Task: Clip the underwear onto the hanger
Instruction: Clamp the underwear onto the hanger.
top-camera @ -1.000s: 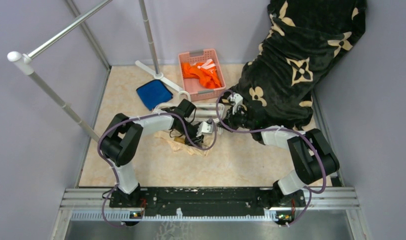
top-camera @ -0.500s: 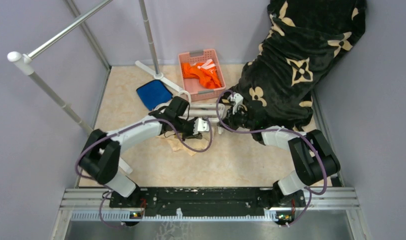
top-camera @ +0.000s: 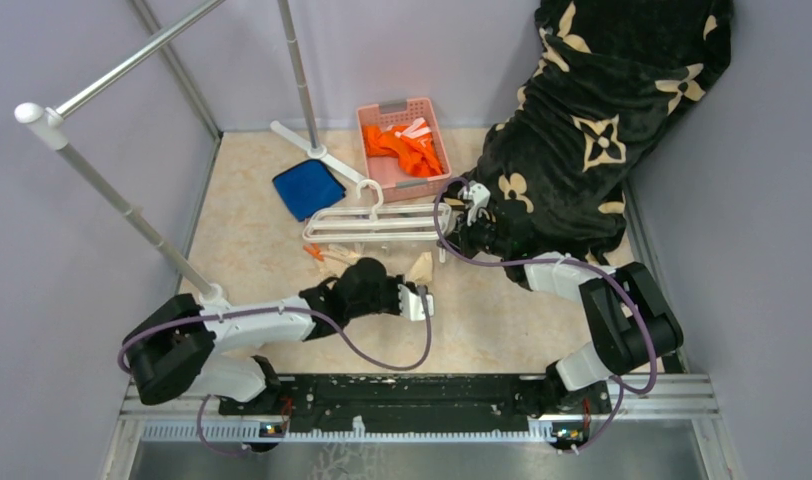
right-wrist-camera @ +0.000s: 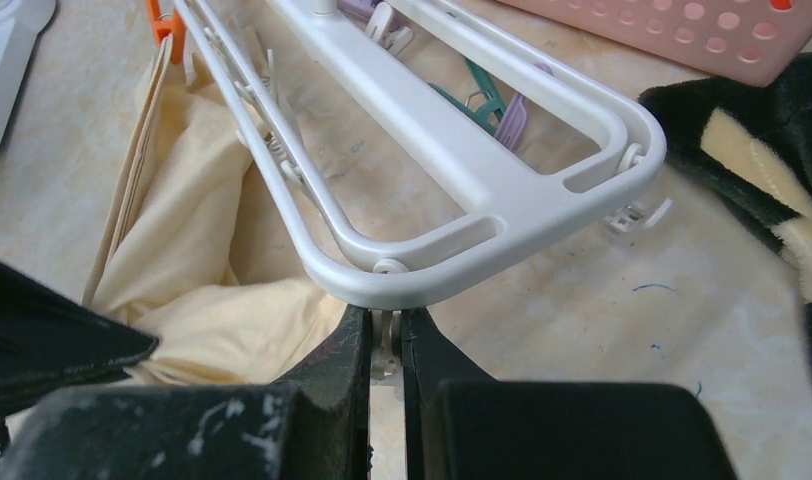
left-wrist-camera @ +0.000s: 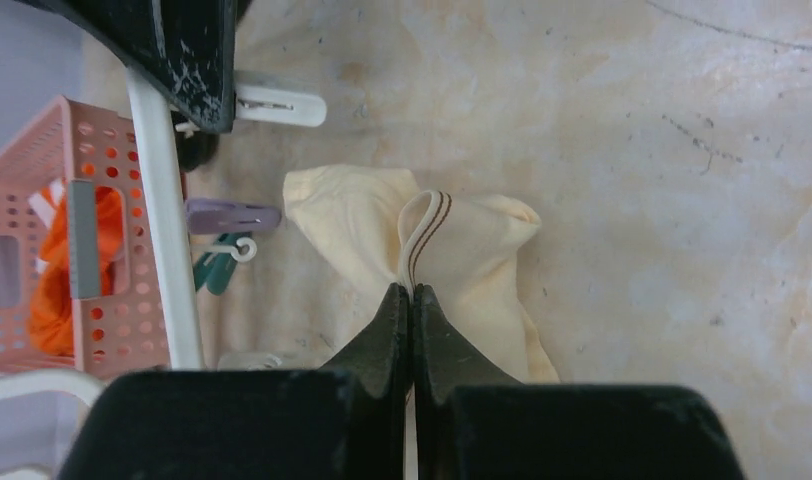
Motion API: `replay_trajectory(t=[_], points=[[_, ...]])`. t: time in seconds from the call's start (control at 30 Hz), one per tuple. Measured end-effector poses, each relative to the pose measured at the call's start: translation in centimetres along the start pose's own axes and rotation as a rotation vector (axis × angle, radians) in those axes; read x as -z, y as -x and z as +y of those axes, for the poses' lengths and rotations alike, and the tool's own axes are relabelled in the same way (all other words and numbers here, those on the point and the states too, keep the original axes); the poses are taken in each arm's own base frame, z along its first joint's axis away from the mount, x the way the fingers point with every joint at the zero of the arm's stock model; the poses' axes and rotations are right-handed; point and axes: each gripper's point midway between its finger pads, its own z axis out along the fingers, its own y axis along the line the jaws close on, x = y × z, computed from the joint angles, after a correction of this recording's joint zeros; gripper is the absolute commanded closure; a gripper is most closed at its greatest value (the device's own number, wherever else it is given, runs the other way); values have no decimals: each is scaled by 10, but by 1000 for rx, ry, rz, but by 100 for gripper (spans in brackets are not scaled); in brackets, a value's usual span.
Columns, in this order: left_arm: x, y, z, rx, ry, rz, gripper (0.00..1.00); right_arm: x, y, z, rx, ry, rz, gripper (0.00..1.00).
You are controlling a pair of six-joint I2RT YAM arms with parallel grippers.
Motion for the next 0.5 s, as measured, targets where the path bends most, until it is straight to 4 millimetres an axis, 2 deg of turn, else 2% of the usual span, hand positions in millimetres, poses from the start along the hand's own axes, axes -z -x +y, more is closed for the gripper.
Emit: replay_trajectory(t=[0.23, 0.37, 0.5], points=[[-13, 16, -7, -87, 233, 25, 100, 0, 0, -3, 0, -15, -2, 100], [-15, 18, -13, -122, 381, 44, 86, 0, 0, -2, 0, -14, -2, 100], [-24, 19, -31, -163, 450, 73, 72, 0, 0, -2, -1, -14, -2, 100]])
